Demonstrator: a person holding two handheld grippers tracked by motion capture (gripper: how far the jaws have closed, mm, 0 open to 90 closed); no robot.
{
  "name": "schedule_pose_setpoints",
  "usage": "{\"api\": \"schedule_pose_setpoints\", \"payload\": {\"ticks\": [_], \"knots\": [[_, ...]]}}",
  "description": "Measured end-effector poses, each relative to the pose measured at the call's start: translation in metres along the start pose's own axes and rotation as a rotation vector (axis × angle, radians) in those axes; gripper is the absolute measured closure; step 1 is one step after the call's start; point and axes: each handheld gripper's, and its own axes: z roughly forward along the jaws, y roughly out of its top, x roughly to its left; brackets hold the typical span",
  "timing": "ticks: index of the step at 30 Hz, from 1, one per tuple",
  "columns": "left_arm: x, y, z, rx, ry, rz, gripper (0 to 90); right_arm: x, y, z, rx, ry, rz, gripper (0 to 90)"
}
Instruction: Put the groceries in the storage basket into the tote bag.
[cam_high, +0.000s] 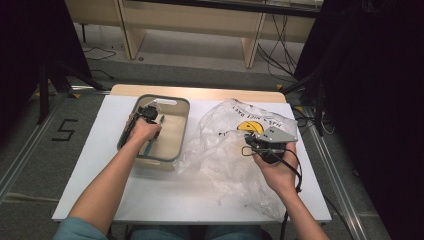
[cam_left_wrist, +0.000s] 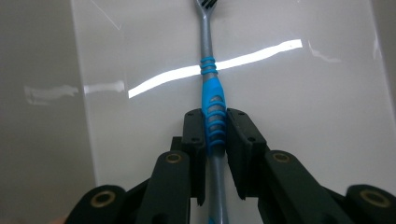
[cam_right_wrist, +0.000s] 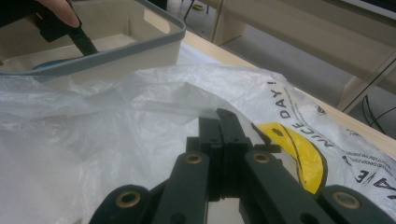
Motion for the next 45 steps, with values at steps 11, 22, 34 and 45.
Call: {"api": "schedule_pose_setpoints", "payload": {"ticks": [11, 22, 34, 45], "knots": [[-0.002, 0.000, -0.001, -0.001, 0.012, 0.012, 78.6, 0.000, 0.000, 0.000, 0.004, 0.001, -0.001, 90.0], [-0.001, -0.001, -0.001, -0.014, -0.002, -0.004, 78.8, 0.000, 0.000, 0.000, 0.003, 0.002, -0.002, 90.0], [-0.004, 0.000, -0.006, -0.062, -0.024, 0.007, 78.9, 0.000, -0.001, 0.000, 0.006, 0.000, -0.001, 90.0], [0.000, -0.001, -0.017, -0.118, -0.064, 0.006, 78.8, 0.000, 0.000, 0.001, 0.004, 0.000, -0.003, 90.0]]}}
